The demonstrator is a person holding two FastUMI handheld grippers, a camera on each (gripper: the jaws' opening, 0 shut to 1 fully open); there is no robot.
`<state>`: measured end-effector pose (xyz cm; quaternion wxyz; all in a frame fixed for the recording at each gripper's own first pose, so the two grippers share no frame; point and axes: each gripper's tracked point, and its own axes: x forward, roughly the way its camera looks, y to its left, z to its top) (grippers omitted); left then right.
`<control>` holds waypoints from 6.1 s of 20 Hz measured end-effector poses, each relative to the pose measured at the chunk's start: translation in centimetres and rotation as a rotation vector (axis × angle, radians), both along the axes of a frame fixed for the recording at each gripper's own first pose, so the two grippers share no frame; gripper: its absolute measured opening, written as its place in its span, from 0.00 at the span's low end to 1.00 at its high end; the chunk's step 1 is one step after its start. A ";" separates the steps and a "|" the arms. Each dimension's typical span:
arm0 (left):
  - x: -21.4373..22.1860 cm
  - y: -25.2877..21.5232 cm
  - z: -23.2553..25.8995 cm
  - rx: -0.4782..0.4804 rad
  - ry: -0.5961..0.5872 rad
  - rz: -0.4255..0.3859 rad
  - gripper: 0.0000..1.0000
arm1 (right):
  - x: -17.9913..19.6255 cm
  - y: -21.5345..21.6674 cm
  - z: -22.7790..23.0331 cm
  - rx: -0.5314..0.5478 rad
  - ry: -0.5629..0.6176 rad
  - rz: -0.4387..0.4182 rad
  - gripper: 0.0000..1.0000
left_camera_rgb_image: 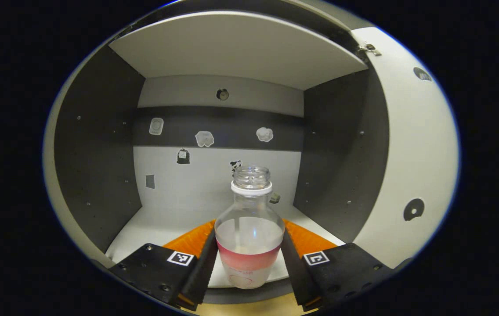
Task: Grasp the bottle in the cabinet with the left hand and place it on the coaster, then close the right door with the right hand and the left door with the left hand.
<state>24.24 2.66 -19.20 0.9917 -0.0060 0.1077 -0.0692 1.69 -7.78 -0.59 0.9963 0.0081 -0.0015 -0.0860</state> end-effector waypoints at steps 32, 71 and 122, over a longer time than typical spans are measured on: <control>-31.6 -4.2 -30.2 -0.214 0.505 -0.124 0.77 | -9.2 -2.8 4.1 -0.037 -0.032 -0.026 0.96; -33.5 -5.9 -19.2 -0.030 0.300 -0.196 0.79 | -4.1 -0.7 0.1 0.001 0.004 0.061 0.96; -40.7 23.3 15.0 0.047 -0.147 0.702 0.78 | 9.4 18.3 -11.6 -0.064 0.199 0.520 0.98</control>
